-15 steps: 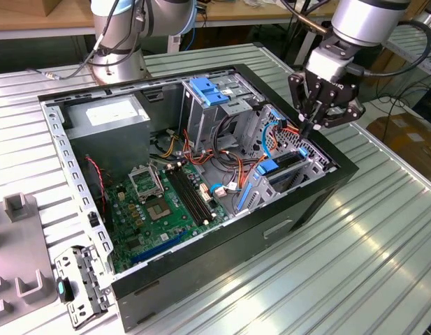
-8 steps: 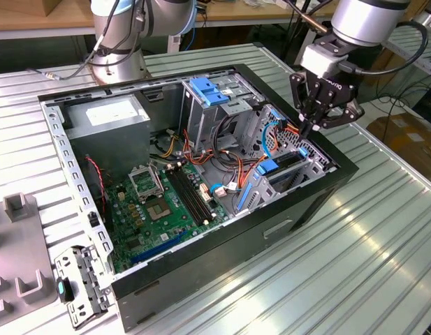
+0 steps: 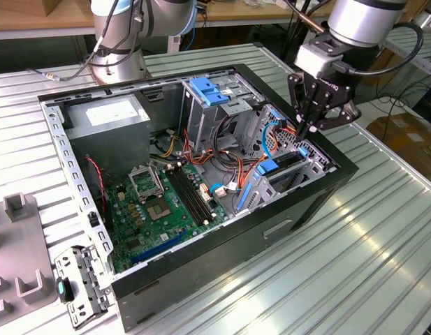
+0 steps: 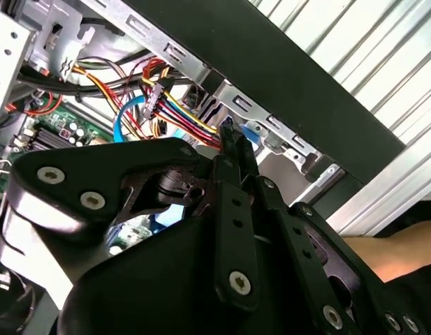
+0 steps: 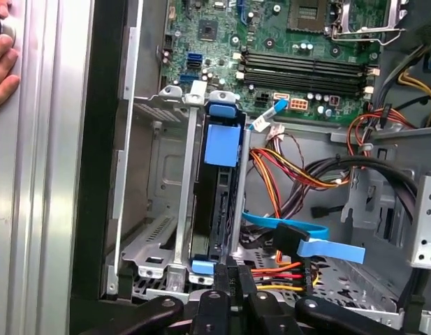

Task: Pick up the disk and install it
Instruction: 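Insert the first disk wire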

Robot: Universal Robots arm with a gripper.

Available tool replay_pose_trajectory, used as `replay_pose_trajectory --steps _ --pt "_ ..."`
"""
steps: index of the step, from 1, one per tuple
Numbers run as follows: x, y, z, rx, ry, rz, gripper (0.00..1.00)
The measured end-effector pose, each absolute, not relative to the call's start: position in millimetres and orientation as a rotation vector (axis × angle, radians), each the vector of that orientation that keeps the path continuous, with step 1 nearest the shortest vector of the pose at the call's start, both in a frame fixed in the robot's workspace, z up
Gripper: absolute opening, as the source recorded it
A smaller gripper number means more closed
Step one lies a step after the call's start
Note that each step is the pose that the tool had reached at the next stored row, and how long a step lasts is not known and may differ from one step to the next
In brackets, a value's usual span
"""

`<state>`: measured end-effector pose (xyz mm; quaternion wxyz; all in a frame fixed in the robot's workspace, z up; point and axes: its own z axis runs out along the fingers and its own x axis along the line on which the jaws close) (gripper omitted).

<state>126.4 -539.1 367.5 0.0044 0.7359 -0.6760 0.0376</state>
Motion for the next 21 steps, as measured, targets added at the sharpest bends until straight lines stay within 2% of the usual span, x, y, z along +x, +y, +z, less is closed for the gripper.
replay_pose_trajectory --steps 21 --pt "111.8 -543.8 358.8 2.227 -2.196 0.118 0.16"
